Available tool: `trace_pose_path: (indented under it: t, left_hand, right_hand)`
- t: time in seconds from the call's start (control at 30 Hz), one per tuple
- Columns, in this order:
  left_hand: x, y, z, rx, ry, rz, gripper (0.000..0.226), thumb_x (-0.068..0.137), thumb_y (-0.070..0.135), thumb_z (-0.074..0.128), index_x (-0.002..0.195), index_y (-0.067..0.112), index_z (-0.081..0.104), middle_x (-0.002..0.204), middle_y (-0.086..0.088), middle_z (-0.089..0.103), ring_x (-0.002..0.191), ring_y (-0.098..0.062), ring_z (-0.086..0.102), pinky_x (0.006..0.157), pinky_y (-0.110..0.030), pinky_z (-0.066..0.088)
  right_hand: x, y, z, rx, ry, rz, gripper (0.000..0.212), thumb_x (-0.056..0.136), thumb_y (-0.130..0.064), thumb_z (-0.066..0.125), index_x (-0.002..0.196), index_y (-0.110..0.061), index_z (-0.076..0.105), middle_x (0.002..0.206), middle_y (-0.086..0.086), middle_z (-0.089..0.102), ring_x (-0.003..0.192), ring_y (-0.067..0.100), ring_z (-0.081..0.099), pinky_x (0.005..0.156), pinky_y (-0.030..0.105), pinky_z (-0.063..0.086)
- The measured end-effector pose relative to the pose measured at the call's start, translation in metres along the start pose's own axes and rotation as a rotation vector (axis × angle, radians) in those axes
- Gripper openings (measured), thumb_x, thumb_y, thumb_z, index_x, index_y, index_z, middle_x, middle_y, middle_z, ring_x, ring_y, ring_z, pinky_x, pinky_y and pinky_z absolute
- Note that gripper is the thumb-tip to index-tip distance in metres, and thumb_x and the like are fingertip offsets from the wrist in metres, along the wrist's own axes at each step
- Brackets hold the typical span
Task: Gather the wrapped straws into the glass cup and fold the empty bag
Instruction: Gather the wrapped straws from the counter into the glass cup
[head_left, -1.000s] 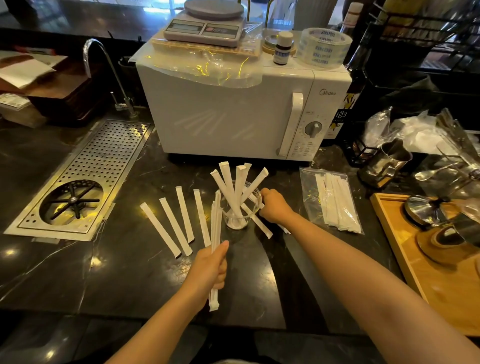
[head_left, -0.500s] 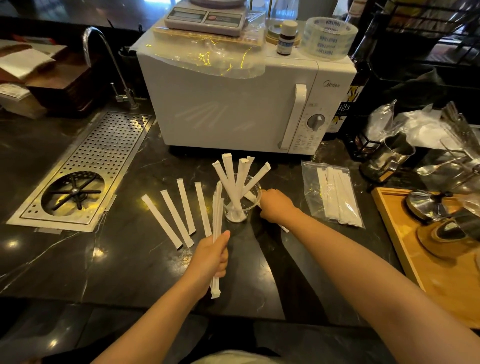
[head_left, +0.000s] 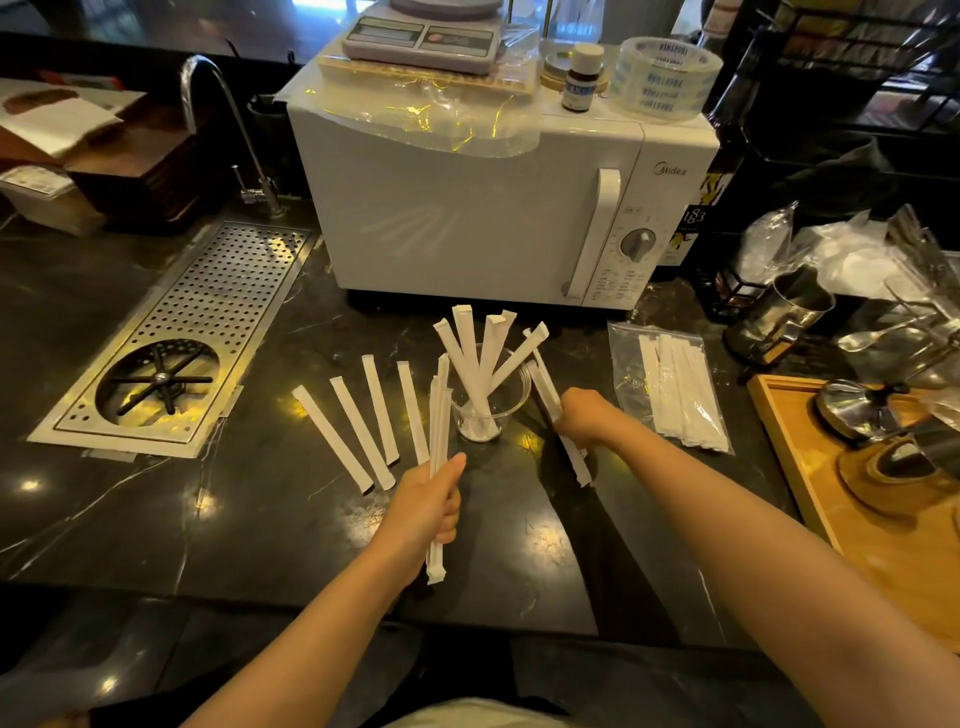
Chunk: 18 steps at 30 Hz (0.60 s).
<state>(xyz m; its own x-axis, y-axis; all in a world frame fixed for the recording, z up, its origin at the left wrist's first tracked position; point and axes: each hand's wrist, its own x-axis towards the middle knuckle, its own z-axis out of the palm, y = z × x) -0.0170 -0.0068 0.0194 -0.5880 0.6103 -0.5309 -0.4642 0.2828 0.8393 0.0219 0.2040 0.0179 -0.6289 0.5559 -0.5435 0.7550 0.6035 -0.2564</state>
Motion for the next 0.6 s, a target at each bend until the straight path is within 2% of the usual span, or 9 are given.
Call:
trace_pose_path:
  t: [0.1, 0.2, 0.27, 0.3, 0.4, 0.5, 0.6]
  left_hand:
    - [0.001, 0.004, 0.003, -0.016, -0.007, 0.013, 0.035, 0.091, 0.026, 0.045, 0.059, 0.015, 0.038, 0.034, 0.009, 0.033, 0.031, -0.005, 0.028, 0.034, -0.017, 0.026]
    - [0.002, 0.005, 0.005, -0.031, -0.029, 0.027, 0.034, 0.091, 0.026, 0.045, 0.060, 0.015, 0.039, 0.034, 0.009, 0.034, 0.032, -0.004, 0.028, 0.034, -0.017, 0.026]
    - [0.002, 0.007, 0.007, -0.036, -0.052, 0.031, 0.032, 0.090, 0.027, 0.046, 0.060, 0.015, 0.041, 0.036, 0.009, 0.035, 0.032, -0.004, 0.029, 0.035, -0.017, 0.027]
    - [0.002, 0.007, 0.008, -0.047, -0.064, 0.034, 0.032, 0.090, 0.027, 0.047, 0.061, 0.015, 0.042, 0.036, 0.009, 0.035, 0.032, -0.004, 0.030, 0.035, -0.016, 0.027]
    - [0.002, 0.008, 0.009, -0.100, -0.106, 0.054, 0.030, 0.087, 0.028, 0.051, 0.061, 0.015, 0.045, 0.037, 0.009, 0.035, 0.032, -0.004, 0.029, 0.033, -0.014, 0.026]
    - [-0.001, 0.010, 0.010, -0.175, -0.185, 0.118, 0.029, 0.075, 0.039, 0.056, 0.064, 0.013, 0.050, 0.035, 0.010, 0.030, 0.030, -0.004, 0.025, 0.031, -0.014, 0.025]
    - [-0.005, 0.009, 0.005, -0.231, -0.241, 0.170, 0.047, 0.066, 0.048, 0.057, 0.088, 0.006, 0.058, 0.042, 0.005, 0.040, 0.036, -0.008, 0.034, 0.038, -0.016, 0.030]
  right_hand:
    - [-0.019, 0.006, -0.018, 0.168, 0.039, 0.010, 0.028, 0.089, -0.007, 0.045, 0.113, 0.007, 0.049, 0.097, 0.020, 0.056, 0.075, 0.028, 0.059, 0.055, 0.028, 0.050]
    - [-0.051, 0.011, -0.045, 0.326, 0.142, -0.035, 0.022, 0.090, -0.010, 0.045, 0.106, 0.004, 0.052, 0.082, 0.013, 0.056, 0.061, 0.019, 0.054, 0.050, 0.023, 0.045]
    - [-0.079, 0.010, -0.058, 0.420, 0.176, -0.116, 0.012, 0.091, -0.014, 0.047, 0.096, -0.006, 0.052, 0.073, 0.004, 0.054, 0.059, 0.013, 0.053, 0.049, 0.020, 0.044]
    - [-0.093, 0.007, -0.062, 0.462, 0.160, -0.174, 0.006, 0.091, -0.016, 0.048, 0.089, -0.012, 0.052, 0.073, 0.001, 0.054, 0.059, 0.011, 0.055, 0.048, 0.018, 0.045]
    - [-0.123, -0.011, -0.061, 0.484, -0.013, -0.356, 0.014, 0.090, -0.017, 0.050, 0.077, -0.023, 0.048, 0.074, -0.004, 0.055, 0.054, 0.000, 0.059, 0.046, 0.008, 0.046]
    - [-0.129, -0.030, -0.045, 0.526, -0.161, -0.433, 0.012, 0.089, -0.017, 0.051, 0.078, -0.021, 0.054, 0.070, -0.004, 0.057, 0.053, 0.002, 0.056, 0.050, 0.011, 0.046]
    - [-0.121, -0.047, -0.022, 0.542, -0.247, -0.454, 0.010, 0.090, -0.016, 0.050, 0.086, -0.011, 0.058, 0.070, 0.000, 0.057, 0.056, 0.007, 0.054, 0.054, 0.016, 0.047]
